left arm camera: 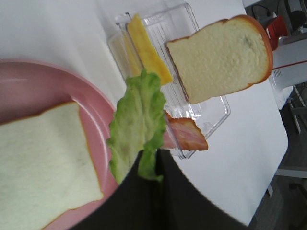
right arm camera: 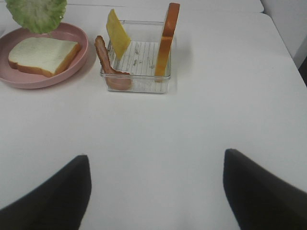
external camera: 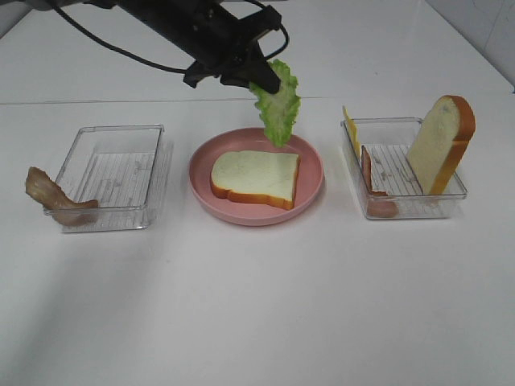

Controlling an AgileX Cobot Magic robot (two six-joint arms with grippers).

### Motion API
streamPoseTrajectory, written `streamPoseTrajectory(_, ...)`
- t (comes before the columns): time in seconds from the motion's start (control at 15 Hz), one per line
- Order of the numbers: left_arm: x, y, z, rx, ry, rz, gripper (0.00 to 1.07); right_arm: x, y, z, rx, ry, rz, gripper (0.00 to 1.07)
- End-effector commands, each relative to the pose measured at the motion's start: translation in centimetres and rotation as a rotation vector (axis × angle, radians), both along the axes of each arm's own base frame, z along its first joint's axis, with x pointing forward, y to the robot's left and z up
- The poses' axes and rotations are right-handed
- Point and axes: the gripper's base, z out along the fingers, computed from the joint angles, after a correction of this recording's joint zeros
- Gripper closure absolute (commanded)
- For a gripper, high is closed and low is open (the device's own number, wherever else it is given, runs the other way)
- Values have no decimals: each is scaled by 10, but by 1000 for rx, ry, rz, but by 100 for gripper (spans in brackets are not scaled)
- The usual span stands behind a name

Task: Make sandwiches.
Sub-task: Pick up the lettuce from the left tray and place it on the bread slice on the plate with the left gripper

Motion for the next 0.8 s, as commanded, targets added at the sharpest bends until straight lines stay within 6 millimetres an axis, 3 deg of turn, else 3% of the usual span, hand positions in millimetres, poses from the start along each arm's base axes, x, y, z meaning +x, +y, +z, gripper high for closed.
streamPoseTrajectory(0.07,-8,-21,-13,-13,30,-33,107,-2,0,0,-11,-24,-2,35)
streamPoseTrajectory(0.2,-11,-26,-22,-4,53,-53,107,-2,0,0,-11,-24,-2,35)
streamPoseTrajectory(0.47,-11,-12,-39,190,29,-123,107,-2,0,0,-11,-24,-2,35)
streamPoseTrajectory(0.8,-6,-7,-43,258,-29,-110,107,-2,0,0,-11,-24,-2,35)
